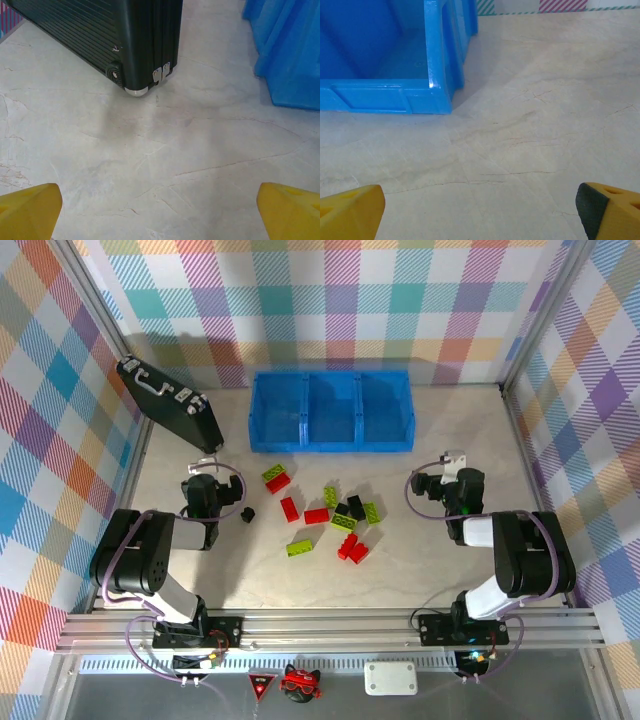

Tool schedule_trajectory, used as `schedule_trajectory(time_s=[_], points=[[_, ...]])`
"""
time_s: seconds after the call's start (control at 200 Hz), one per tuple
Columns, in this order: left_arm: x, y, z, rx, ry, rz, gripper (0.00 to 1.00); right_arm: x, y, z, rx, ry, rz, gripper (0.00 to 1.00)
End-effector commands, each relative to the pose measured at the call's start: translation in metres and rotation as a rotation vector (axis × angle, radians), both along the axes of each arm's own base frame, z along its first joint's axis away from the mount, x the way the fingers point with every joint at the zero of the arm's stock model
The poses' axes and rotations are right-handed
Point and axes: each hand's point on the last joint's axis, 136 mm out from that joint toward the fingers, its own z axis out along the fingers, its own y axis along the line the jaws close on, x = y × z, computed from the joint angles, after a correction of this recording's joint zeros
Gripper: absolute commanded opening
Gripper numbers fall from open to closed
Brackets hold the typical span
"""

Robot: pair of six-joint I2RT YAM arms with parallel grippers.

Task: Sort the legos into containers by color
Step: Pick up the lego from the bottom-center of the table.

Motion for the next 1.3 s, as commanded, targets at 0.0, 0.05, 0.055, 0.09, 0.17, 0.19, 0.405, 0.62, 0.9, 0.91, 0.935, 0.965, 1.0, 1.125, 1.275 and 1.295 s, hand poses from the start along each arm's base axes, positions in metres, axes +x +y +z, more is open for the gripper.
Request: schedule_trajectory(time_s=[0.0,0.05,0.055,0.09,0.17,0.19,0.405,0.62,0.9,0.91,0.935,0.965,1.0,1.125,1.275,1.295], points=[[0.008,-0.006,0.013,-0.004,-0.051,-0.023,1.0,0.006,-0.001,0.007,0.009,-0.017,-0.005,0.99],[0.008,-0.005,0.012,-0.004,-0.05,-0.022,1.0,0.006,-0.002,0.007,0.008,-0.018,-0.006,0.99],[0.008,-0.006,0.012,-0.004,-0.05,-0.023,1.0,0.006,-0.001,0.007,0.009,-0.017,-0.005,0.99],[0.008,-0.005,0.012,-0.004,-0.05,-0.022,1.0,0.006,-0.002,0.007,0.008,-0.017,-0.005,0.99],[0.008,-0.005,0.013,-0.004,-0.051,-0.022,1.0,0.006,-0.001,0.006,0.008,-0.016,-0.004,0.99],[0.008,-0.005,0.013,-0.005,-0.051,-0.022,1.0,0.006,-0.002,0.007,0.008,-0.017,-0.005,0.99],[0.008,-0.005,0.013,-0.005,-0.051,-0.021,1.0,0.005,-0.001,0.006,0.008,-0.016,-0.004,0.99],[0.008,-0.006,0.013,-0.005,-0.051,-0.022,1.0,0.006,-0.001,0.007,0.009,-0.015,-0.004,0.99],[0.007,-0.005,0.013,-0.004,-0.055,-0.022,1.0,0.008,-0.009,0.009,0.007,-0.007,-0.053,0.99],[0.007,-0.005,0.013,-0.003,-0.056,-0.021,1.0,0.008,-0.009,0.01,0.006,-0.007,-0.054,0.99],[0.007,-0.004,0.015,0.001,-0.057,-0.011,1.0,0.008,-0.009,0.011,0.007,-0.006,-0.053,0.99],[0.007,-0.002,0.016,0.002,-0.05,0.002,1.0,0.007,-0.009,0.012,0.005,-0.004,-0.052,0.99],[0.007,0.0,0.019,0.004,-0.045,0.013,1.0,0.008,-0.01,0.016,0.006,-0.003,-0.056,0.99],[0.008,0.001,0.034,0.009,-0.017,0.025,1.0,0.007,-0.011,0.032,0.003,-0.006,-0.068,0.99],[0.007,0.007,0.053,0.024,0.002,0.071,1.0,0.002,-0.009,0.04,0.016,0.06,-0.062,0.99],[0.007,0.007,0.054,0.024,0.012,0.078,1.0,0.001,-0.009,0.04,0.02,0.072,-0.059,0.99]])
